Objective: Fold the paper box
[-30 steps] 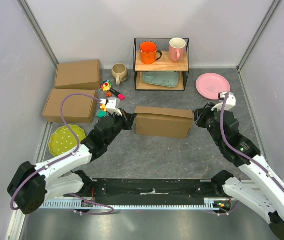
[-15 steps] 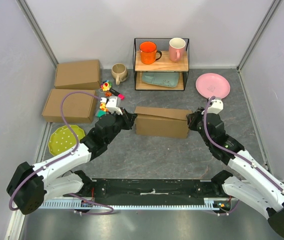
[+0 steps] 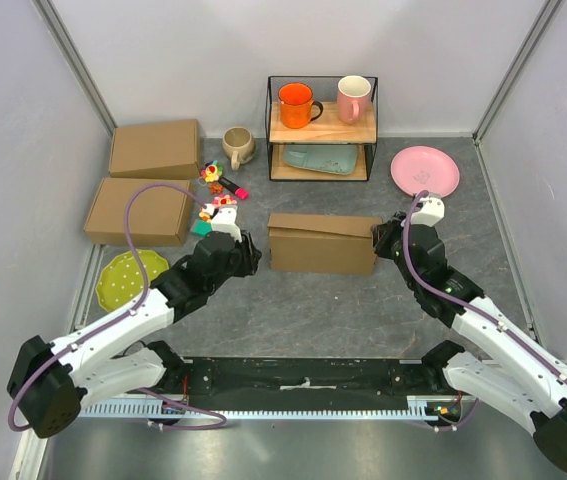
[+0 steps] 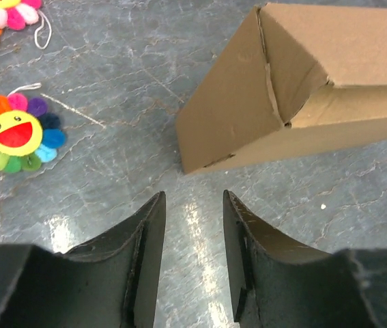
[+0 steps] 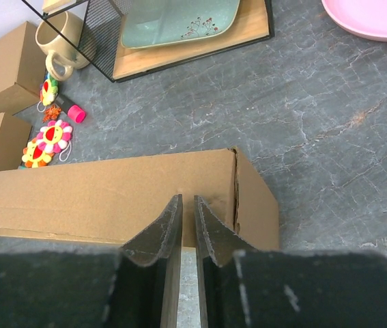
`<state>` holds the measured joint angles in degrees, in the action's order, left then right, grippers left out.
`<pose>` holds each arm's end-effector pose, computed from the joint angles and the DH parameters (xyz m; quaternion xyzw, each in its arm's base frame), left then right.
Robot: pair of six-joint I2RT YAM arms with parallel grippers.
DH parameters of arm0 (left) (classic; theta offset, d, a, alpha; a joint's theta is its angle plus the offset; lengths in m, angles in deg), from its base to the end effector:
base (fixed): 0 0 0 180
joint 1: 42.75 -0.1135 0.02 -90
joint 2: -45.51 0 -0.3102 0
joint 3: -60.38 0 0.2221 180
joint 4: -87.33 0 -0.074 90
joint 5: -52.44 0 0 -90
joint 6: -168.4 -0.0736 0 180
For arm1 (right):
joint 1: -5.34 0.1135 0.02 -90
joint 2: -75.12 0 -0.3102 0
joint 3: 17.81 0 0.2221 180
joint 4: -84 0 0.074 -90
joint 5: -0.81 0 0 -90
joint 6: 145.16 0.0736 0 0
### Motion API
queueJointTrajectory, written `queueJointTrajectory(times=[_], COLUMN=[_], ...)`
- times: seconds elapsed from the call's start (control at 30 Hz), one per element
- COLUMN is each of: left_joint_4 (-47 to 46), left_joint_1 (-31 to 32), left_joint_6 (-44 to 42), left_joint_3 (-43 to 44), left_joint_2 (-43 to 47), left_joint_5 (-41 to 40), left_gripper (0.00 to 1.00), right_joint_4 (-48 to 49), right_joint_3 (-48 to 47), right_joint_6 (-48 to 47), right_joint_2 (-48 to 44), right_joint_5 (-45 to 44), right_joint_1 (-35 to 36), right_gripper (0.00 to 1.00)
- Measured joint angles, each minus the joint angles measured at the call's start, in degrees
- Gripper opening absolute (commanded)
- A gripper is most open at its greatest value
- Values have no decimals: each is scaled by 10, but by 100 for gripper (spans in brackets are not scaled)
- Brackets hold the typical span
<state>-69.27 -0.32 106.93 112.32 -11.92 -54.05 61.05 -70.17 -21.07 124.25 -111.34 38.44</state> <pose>0.1622 -0.1200 0.2838 0.0308 0.8548 -0.1915 0.4814 0.1597 0.0710 0.3126 0.1175 0.8015 0.1817 0.5574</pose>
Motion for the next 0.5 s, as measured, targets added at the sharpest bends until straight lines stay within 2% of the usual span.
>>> queueJointTrajectory(times=[0.23, 0.37, 0.5], left_joint_4=[12, -19, -68], left_joint_1=[-8, -20, -27], left_joint_6=[-2, -2, -2], left_joint_3=[1, 16, 19], left_joint_2=[56, 72, 72], left_joint_5=[-8, -17, -19], left_gripper=[47, 54, 52], right_joint_4=[0, 0, 0], right_joint_3=[-2, -2, -2], right_joint_6=[0, 0, 0], right_joint_2=[2, 3, 3], right_joint_5=[0, 0, 0], right_joint_1=[0, 0, 0], right_gripper=[19, 19, 19])
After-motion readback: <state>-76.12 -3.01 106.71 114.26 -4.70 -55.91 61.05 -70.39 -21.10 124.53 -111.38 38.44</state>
